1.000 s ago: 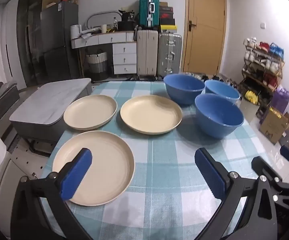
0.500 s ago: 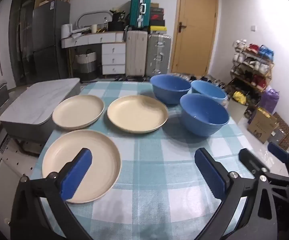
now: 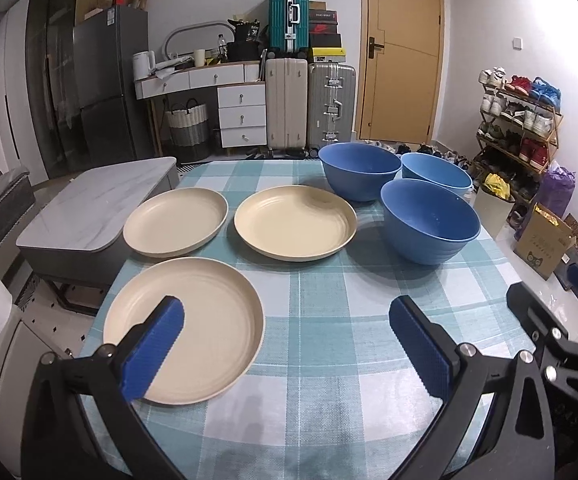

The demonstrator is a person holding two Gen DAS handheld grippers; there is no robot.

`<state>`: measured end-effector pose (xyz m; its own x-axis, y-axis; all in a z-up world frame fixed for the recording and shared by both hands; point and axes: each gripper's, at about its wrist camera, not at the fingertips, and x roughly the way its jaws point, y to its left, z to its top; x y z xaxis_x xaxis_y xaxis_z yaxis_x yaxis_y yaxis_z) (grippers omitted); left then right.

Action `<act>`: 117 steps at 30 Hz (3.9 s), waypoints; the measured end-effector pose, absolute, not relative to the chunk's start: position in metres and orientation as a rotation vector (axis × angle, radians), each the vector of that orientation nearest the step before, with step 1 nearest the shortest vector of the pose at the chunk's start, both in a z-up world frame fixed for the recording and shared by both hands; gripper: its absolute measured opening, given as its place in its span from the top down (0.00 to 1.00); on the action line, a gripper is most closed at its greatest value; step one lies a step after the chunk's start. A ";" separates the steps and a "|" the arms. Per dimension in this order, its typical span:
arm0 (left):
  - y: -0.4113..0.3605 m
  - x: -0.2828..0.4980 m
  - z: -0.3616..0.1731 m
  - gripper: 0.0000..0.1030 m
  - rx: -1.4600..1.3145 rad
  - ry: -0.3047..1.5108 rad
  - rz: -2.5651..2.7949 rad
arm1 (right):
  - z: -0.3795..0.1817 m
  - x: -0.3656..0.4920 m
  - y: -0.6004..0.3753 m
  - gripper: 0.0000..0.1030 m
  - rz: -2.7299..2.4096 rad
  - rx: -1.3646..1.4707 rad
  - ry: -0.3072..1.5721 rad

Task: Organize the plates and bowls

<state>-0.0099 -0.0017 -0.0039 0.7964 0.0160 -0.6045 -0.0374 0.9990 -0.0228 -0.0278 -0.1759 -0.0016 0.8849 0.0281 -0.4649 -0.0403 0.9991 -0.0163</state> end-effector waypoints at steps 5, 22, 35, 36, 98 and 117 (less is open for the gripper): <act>-0.002 -0.013 -0.003 0.00 -0.030 0.634 0.026 | 0.000 -0.027 -0.175 0.00 0.010 -0.054 0.486; -0.011 -0.016 -0.004 0.00 0.041 0.623 0.050 | -0.006 -0.024 -0.186 0.00 0.069 0.071 0.558; -0.013 -0.015 -0.006 0.00 0.034 0.635 0.036 | -0.003 -0.027 -0.184 0.00 0.081 0.044 0.540; -0.014 -0.016 -0.006 0.00 0.038 0.630 0.037 | -0.002 -0.028 -0.184 0.00 0.083 0.046 0.540; 0.085 0.059 -0.001 0.00 -0.039 0.693 0.188 | 0.027 0.079 -0.087 0.00 0.354 -0.095 0.509; 0.178 0.142 -0.023 0.00 -0.103 0.781 0.292 | 0.037 0.194 0.055 0.00 0.572 -0.241 0.506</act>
